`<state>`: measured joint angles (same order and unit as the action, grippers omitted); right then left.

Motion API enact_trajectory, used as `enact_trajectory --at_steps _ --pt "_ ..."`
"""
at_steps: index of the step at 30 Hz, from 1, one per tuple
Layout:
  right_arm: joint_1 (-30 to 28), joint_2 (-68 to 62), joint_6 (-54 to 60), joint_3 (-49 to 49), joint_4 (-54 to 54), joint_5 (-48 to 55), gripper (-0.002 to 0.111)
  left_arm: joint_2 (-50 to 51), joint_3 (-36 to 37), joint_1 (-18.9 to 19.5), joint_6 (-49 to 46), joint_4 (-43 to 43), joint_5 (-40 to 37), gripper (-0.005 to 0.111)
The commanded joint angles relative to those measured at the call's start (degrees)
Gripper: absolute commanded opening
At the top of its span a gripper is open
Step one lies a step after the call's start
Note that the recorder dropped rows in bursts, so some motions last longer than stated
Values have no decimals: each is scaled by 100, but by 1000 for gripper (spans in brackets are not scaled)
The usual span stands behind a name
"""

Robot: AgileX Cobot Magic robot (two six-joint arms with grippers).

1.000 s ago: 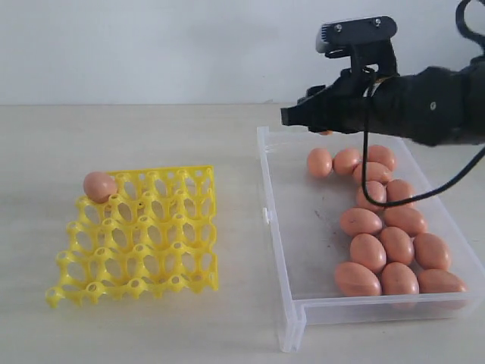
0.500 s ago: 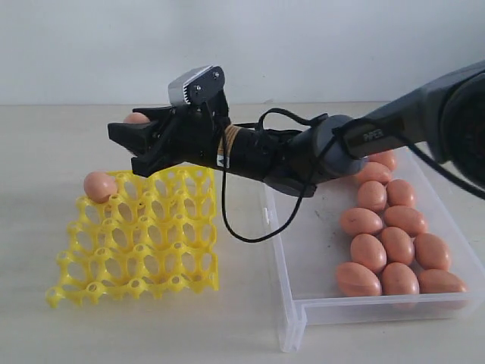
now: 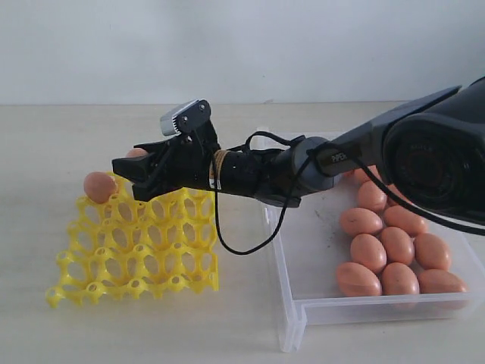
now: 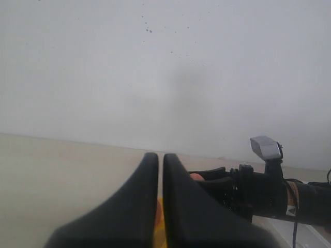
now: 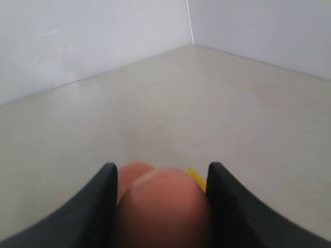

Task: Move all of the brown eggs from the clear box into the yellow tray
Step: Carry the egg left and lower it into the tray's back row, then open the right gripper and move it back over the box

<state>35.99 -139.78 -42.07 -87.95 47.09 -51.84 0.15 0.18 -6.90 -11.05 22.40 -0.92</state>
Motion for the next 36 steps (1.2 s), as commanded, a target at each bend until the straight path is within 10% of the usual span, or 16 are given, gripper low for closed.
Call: enact_trajectory --at_steps 1,23,31,36 --pt "67 28 68 -190 21 154 0 -15 -18 -33 42 51 92 4" --pt "248 -269 -112 -612 -13 729 2 -15 -18 -33 42 51 92 4" --pt "248 -269 -463 -612 -8 792 56 -15 -18 -33 42 51 92 4" --pt "248 -232 -540 -612 -8 839 61 -15 -18 -33 42 51 92 4"
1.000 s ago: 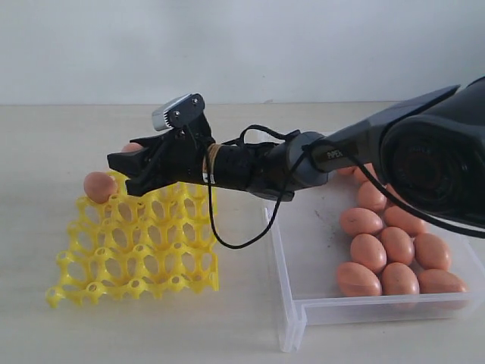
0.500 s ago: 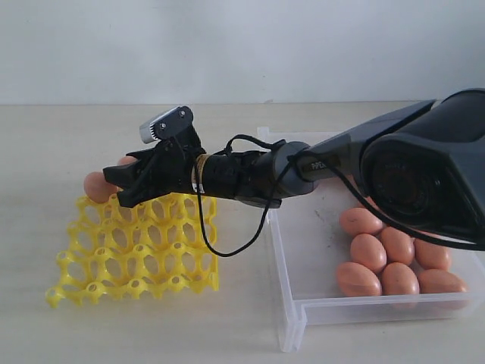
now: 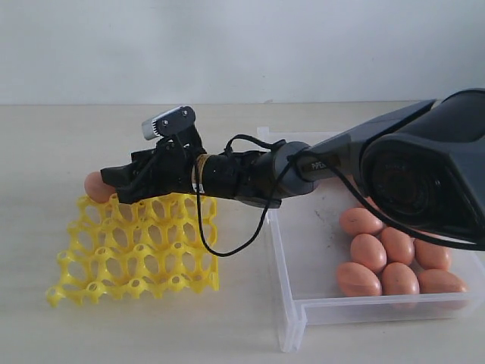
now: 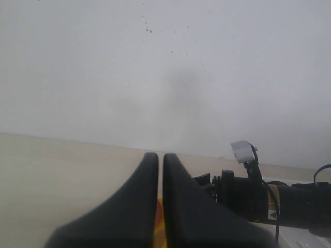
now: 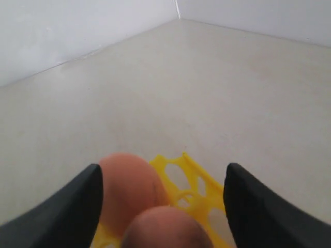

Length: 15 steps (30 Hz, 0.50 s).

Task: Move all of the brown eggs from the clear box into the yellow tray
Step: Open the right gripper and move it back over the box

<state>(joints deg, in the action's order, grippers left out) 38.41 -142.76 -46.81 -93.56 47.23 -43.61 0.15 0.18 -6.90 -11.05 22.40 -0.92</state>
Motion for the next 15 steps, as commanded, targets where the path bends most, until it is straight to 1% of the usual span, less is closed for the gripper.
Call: enact_trajectory --at_steps 1,3,5,6,7,8,9,10,11,12,15 --pt "-10 163 -66 -51 -22 27 60 -15 -18 -33 42 51 92 4" --pt "-18 400 -66 -51 22 43 60 -15 -18 -33 42 51 92 4" --pt "-18 758 -81 -51 295 360 60 -15 -18 -33 42 51 92 4" --pt "-18 1035 -325 -51 653 617 60 -15 -18 -33 42 51 92 4" --pt "-18 1235 -522 -51 1030 827 57 -15 -18 -33 42 51 92 4" --pt "-18 1519 -1013 -37 1771 1168 49 -15 -18 -33 42 51 92 4" --pt "-18 1719 -1479 -37 2346 1300 40 -15 -18 -33 42 51 92 4" --pt "-18 2011 -2287 -37 3555 1446 21 -15 -18 -33 42 51 92 4" --pt "-18 2161 -3009 -37 4468 1457 6 -15 -18 -33 42 51 92 4" --pt "-18 2393 -3928 -37 5272 1469 0 -15 -18 -33 42 51 92 4" --pt "-74 2695 -4271 226 5272 1480 0 -15 -18 -33 42 51 92 4"
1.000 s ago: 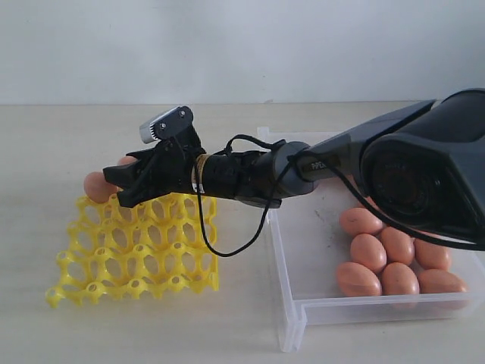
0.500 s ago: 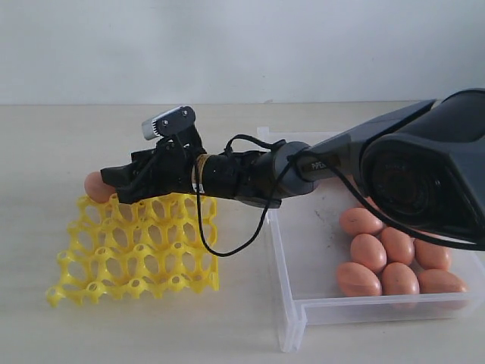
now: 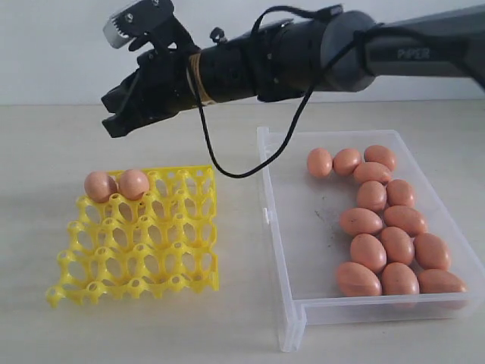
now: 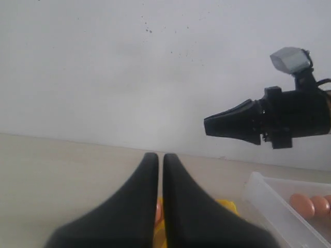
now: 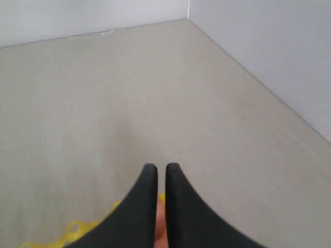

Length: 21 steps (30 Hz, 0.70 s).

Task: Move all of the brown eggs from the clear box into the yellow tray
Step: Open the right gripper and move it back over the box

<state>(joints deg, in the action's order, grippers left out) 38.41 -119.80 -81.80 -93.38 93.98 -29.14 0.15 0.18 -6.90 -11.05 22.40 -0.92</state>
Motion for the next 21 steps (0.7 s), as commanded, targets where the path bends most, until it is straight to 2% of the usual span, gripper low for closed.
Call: enact_trajectory --at_steps 1,6,14,19,21 --pt "-74 481 -772 295 596 95 0 -15 -18 -33 42 51 92 4" --pt "-74 1038 -752 1133 596 1169 0 -15 -18 -33 42 51 92 4" --pt "-74 1999 -487 2853 596 3836 0 -15 -18 -33 42 51 92 4" --pt "-106 2482 -426 3741 572 5144 0 -15 -18 -33 42 51 92 4" --pt "-291 2605 -187 3946 88 5234 0 -15 -18 -33 42 51 92 4"
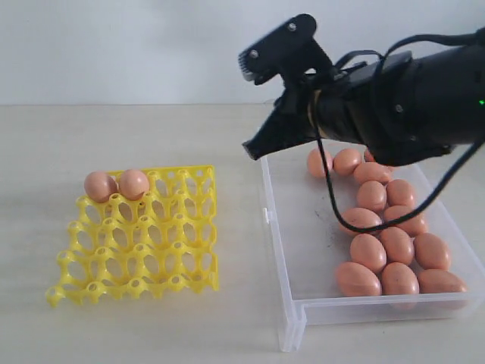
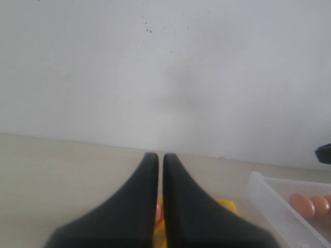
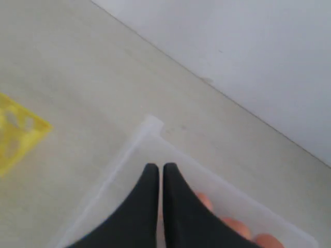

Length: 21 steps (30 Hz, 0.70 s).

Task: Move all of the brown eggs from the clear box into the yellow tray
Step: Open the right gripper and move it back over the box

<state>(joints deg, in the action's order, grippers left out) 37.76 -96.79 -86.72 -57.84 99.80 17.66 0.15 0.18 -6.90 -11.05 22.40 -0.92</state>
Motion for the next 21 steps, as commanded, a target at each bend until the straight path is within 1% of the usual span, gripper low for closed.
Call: enact_trajectory --at_steps 1,2,4,5,6,7,9,11,12,14,16,19,21 --pt "-406 353 551 440 -939 413 0 -15 -18 -33 42 51 92 4" --pt "-629 354 912 458 -1514 181 0 -15 -18 -33 42 51 92 4" --pt "-1065 354 2002 458 -2929 -405 0 -15 -18 -33 42 51 92 4" --pt "-1273 354 2795 458 -3852 -682 0 -15 -18 -33 42 51 92 4" --pt "-1419 354 3694 458 -4823 -745 0 -15 -18 -33 42 51 92 4" --pt "-1511 354 4670 419 -5545 -666 0 -15 -18 -33 42 51 92 4" --pt "-1621 292 6647 183 -7090 88 0 -15 -18 -33 42 51 92 4" --pt "-1736 162 7967 -192 -8192 1265 0 -15 -18 -33 42 51 92 4" --pt "-1793 59 8406 -426 -8600 1807 0 -15 -18 -33 42 51 92 4" --pt "-1877 -113 8892 -841 -9037 2437 0 -15 -18 -33 42 51 92 4" --pt "-1891 -228 9170 -1084 -9212 2605 0 -15 -18 -33 42 51 92 4" --pt "-1891 -332 9241 -1263 -9496 2628 0 -15 -18 -33 42 51 92 4" --pt "-1891 -459 9241 -1325 -9537 2733 2 -15 -18 -33 42 51 92 4"
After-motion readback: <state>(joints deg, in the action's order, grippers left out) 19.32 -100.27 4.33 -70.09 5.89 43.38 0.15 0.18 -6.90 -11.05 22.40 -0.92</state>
